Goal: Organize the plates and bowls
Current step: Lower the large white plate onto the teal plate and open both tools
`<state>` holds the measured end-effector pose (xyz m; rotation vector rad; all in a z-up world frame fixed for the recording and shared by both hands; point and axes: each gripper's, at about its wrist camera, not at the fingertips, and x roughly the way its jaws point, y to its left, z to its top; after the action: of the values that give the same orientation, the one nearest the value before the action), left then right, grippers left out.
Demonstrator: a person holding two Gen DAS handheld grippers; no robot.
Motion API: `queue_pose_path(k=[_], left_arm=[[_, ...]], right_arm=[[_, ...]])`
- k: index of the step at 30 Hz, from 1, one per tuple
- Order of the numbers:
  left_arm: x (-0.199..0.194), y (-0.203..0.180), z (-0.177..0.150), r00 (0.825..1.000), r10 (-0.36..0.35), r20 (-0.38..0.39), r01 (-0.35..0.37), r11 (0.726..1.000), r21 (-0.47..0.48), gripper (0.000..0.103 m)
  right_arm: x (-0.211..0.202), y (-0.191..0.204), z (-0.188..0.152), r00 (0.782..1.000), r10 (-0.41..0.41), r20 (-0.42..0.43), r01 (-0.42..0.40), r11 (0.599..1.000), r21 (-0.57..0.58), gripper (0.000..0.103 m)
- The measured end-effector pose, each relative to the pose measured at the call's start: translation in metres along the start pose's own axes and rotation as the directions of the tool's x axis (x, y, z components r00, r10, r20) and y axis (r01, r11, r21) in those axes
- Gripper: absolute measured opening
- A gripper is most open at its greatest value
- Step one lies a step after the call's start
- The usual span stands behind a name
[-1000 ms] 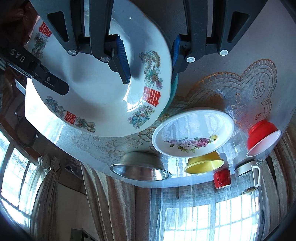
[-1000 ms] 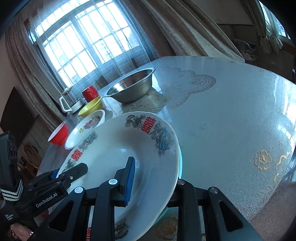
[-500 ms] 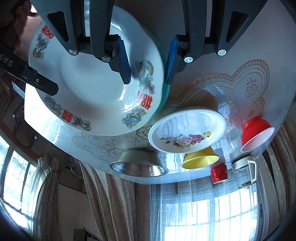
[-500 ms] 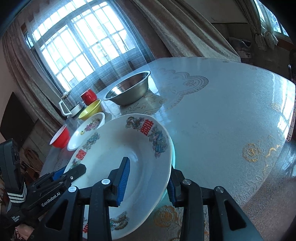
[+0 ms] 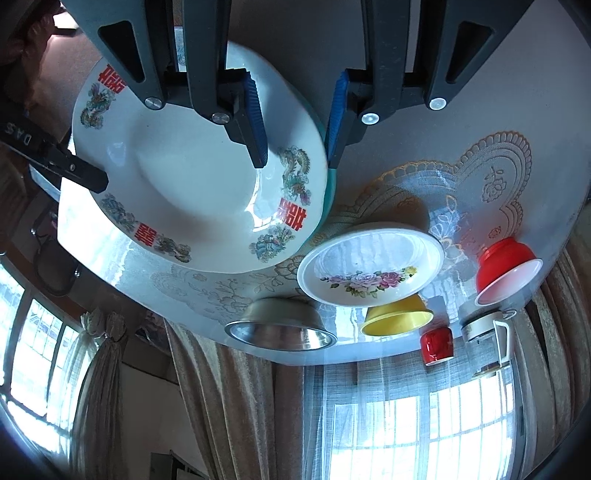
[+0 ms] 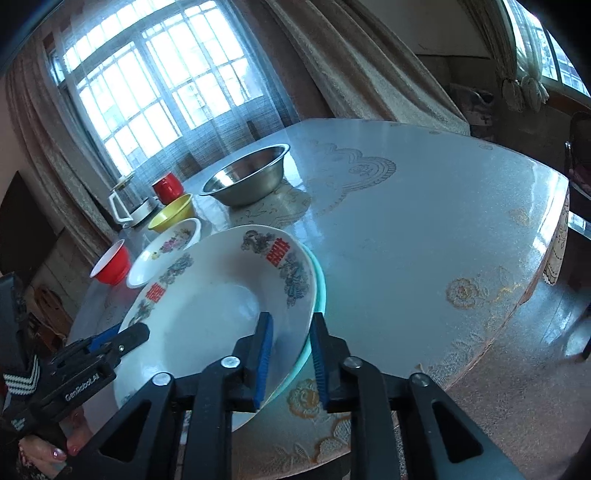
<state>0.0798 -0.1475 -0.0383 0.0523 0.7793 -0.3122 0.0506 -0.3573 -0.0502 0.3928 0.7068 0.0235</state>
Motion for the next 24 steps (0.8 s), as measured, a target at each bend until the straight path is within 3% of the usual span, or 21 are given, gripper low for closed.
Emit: queue_pose_path(k=[7,10,15,18,20,24], left_arm=[[0.006,0.004,0.006,1.0,0.003,-0.003,-0.003,1.0,-0.01,0.032],[0.005,0.008,0.006,1.0,-0.012,-0.005,0.012,1.0,-0.029,0.035],[-0.006,0.024,0.005,1.0,0.012,0.017,-0.011,0.998,-0.065,0.061],[-0.014,0.041,0.003,0.999,0.017,0.041,-0.012,0.993,-0.114,0.075],[-0.02,0.054,0.001,0.998,0.025,0.057,-0.016,0.989,-0.149,0.078],[-0.022,0.082,0.006,0.996,0.063,0.063,-0.047,0.974,-0.222,0.092]], right_arm=[[0.009,0.002,0.005,1.0,-0.006,0.004,0.006,1.0,0.0,0.019],[0.009,0.006,0.005,1.0,-0.014,-0.001,0.014,1.0,-0.012,0.027],[0.009,0.012,0.002,0.999,-0.033,-0.006,0.033,0.999,-0.008,0.035],[0.0,0.017,0.002,0.987,-0.153,0.054,0.155,0.987,-0.048,0.037],[-0.008,0.019,0.005,0.971,-0.214,0.105,0.22,0.974,-0.05,0.037],[-0.017,0.021,0.013,0.969,-0.211,0.13,0.216,0.976,-0.029,0.04]])
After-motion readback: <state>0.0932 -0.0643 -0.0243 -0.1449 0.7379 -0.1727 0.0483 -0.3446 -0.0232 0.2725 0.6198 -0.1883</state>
